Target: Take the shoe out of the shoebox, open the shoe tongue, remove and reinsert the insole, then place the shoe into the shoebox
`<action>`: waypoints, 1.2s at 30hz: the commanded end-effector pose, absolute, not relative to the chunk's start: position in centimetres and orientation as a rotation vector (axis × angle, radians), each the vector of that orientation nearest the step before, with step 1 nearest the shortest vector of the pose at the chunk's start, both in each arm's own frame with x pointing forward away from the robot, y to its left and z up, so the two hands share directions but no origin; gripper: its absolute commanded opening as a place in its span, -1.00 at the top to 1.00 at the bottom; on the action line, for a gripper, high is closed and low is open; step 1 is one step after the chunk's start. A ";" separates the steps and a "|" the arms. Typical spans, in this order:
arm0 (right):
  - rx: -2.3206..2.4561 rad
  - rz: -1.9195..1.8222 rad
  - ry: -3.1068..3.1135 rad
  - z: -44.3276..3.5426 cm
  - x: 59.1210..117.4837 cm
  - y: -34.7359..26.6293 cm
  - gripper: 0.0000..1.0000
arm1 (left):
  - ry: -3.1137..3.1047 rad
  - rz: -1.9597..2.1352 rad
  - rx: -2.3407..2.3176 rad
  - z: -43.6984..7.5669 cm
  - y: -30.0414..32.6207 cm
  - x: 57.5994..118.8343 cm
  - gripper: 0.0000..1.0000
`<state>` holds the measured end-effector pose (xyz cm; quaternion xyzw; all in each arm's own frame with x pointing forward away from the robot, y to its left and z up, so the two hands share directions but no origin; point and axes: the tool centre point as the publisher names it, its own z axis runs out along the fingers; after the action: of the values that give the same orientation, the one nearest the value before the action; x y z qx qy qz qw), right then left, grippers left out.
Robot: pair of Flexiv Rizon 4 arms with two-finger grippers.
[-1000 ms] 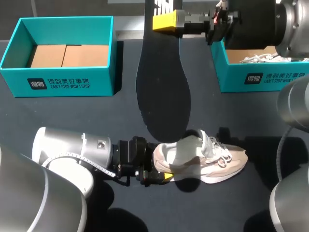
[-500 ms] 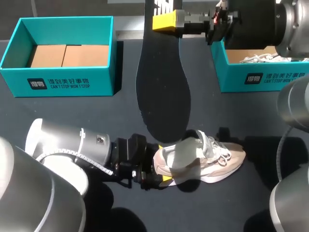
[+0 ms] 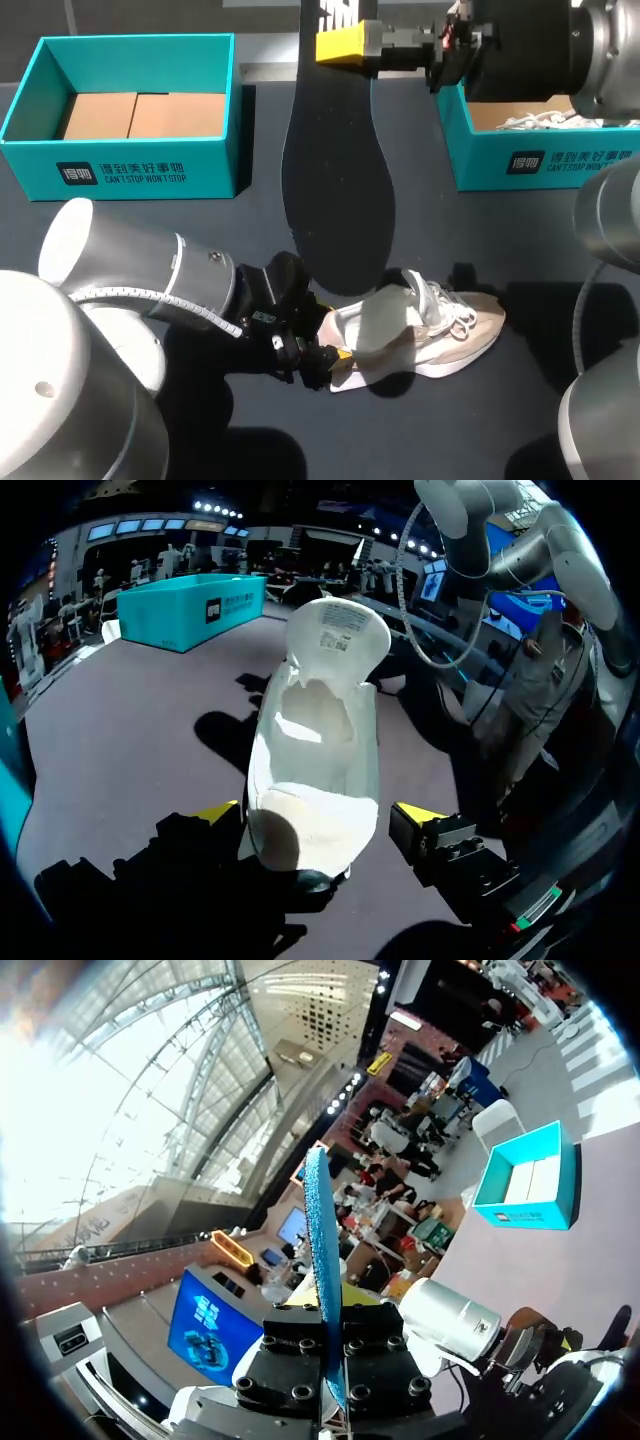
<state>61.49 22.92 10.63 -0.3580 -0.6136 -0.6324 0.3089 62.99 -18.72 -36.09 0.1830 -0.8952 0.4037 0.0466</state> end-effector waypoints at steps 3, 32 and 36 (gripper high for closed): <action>-0.949 -1.670 -1.621 10.8 61.7 23.5 1.00 | -2.905 0.740 0.648 -34.8 -19.1 62.0 -1.00; -0.949 -1.670 -1.621 10.8 61.7 23.5 1.00 | -2.985 0.434 0.757 -32.2 -17.1 61.5 -1.00; -0.949 -1.670 -1.621 10.8 61.7 23.5 1.00 | -2.993 0.410 0.757 -31.9 -17.1 61.6 -1.00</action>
<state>61.50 22.94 10.63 -0.3580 -0.6135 -0.6325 0.3090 61.66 -17.17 -32.70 0.2420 -0.9579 0.1536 0.0145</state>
